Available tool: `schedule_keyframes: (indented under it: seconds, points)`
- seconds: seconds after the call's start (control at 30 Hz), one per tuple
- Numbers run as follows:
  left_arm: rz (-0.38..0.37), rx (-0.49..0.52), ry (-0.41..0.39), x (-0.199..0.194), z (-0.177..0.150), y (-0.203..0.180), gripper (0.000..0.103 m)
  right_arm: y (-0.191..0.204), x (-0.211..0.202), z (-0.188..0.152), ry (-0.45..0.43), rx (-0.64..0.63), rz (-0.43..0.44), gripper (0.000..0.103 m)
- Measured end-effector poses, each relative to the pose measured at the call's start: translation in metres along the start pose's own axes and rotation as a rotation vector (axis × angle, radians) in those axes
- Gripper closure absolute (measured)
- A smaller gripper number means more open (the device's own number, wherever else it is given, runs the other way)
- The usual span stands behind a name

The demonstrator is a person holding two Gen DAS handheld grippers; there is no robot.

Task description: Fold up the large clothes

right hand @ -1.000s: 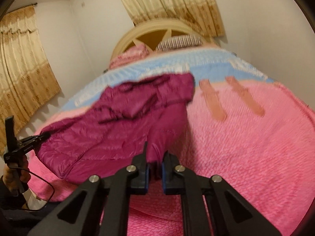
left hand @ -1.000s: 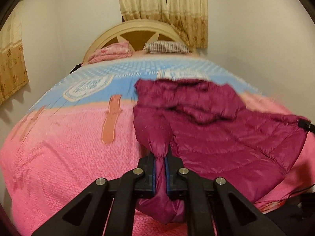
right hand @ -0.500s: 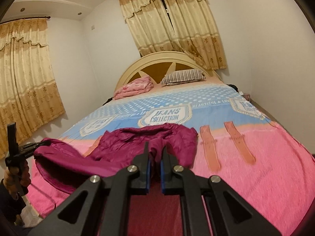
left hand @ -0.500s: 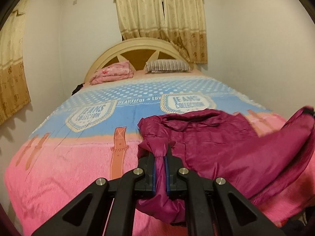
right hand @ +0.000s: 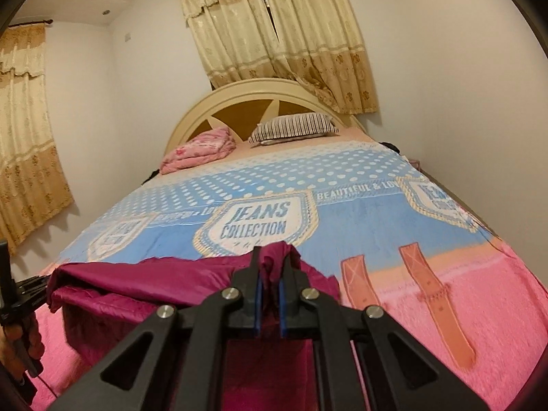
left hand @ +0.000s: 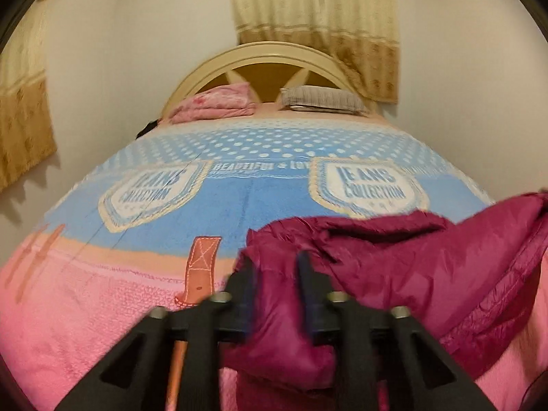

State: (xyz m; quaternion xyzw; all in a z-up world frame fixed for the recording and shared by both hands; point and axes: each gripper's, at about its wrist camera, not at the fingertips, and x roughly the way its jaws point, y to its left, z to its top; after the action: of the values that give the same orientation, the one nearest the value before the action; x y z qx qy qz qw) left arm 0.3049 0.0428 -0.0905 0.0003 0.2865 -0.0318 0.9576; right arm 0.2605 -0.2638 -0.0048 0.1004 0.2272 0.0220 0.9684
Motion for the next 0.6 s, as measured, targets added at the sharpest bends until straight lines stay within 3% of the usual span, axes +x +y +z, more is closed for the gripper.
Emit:
schedule_keyframes:
  seconds: [0.03, 0.07, 0.13, 0.23, 0.33, 0.47, 0.57, 0.6]
  points:
    - [0.033, -0.023, -0.017, 0.003, 0.003, 0.005, 0.026, 0.0, 0.01, 0.001, 0.007, 0.001, -0.005, 0.095]
    - [0.061, -0.037, -0.045, 0.004, 0.005, 0.007, 0.012, -0.001, 0.018, 0.002, 0.015, -0.001, -0.009, 0.095]
    - [0.098, -0.044, -0.109, 0.007, 0.009, 0.008, 0.011, -0.002, 0.034, 0.002, 0.032, -0.006, -0.019, 0.095]
    - [0.17, -0.012, -0.097, 0.024, 0.016, 0.0, 0.011, -0.003, 0.062, -0.001, 0.064, -0.009, -0.038, 0.095]
    - [0.247, -0.045, -0.117, 0.035, 0.02, -0.004, 0.011, -0.004, 0.092, -0.004, 0.094, -0.001, -0.079, 0.095]
    - [0.227, -0.079, -0.095, 0.056, 0.02, -0.01, 0.011, -0.004, 0.124, -0.006, 0.124, -0.002, -0.114, 0.095]
    - [0.323, 0.019, -0.053, 0.088, 0.011, -0.032, 0.011, -0.006, 0.148, -0.006, 0.142, 0.002, -0.112, 0.094]
    - [0.363, 0.052, -0.036, 0.1, 0.007, -0.039, 0.011, -0.007, 0.153, -0.005, 0.146, 0.006, -0.113, 0.088]
